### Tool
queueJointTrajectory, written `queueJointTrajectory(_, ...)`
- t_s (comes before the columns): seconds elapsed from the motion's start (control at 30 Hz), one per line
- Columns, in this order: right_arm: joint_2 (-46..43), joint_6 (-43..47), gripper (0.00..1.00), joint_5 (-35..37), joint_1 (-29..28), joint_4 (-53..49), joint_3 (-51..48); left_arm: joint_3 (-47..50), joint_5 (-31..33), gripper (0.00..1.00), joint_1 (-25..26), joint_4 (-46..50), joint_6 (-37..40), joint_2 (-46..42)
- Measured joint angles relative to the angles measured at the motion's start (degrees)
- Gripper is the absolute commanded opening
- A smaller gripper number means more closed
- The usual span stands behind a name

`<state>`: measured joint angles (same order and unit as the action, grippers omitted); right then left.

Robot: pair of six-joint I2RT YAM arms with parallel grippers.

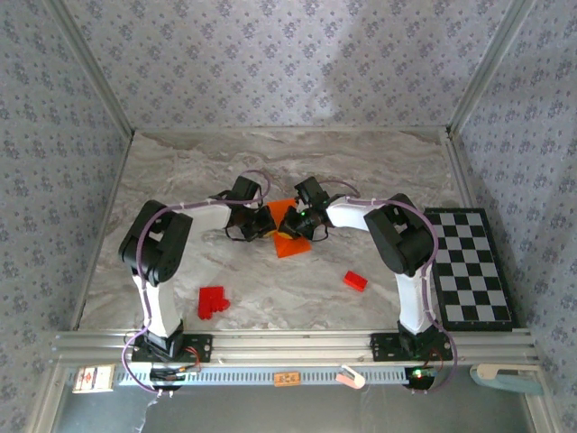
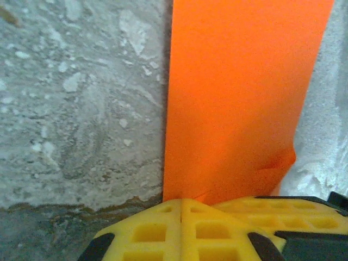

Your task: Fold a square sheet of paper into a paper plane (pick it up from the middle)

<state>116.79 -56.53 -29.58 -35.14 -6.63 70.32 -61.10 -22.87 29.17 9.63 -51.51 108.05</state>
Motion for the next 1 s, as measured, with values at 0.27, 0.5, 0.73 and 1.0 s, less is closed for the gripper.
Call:
queueJointTrajectory(0.27, 0.0, 0.0, 0.01, -0.3, 0.0, 0.5, 0.0, -1.1, 1.6, 0.00, 0.3, 2.4, 1.4, 0.1)
queueJointTrajectory(0.5, -2.3, 2.4, 0.04, -1.1, 0.3, 2.1, -1.5, -2.5, 2.6, 0.00, 0.5, 4.6, 3.0, 0.5)
queueJointTrajectory(0.73, -4.6, 5.9, 0.04, -2.0, 1.3, 3.0, -3.6, -3.1, 2.7, 0.00, 0.5, 5.6, 4.1, 0.8)
queueJointTrajectory(1.0, -4.5, 7.5, 0.03, -2.8, 1.4, 3.0, -3.9, -3.9, 2.6, 0.00, 0.5, 6.3, 5.2, 1.2)
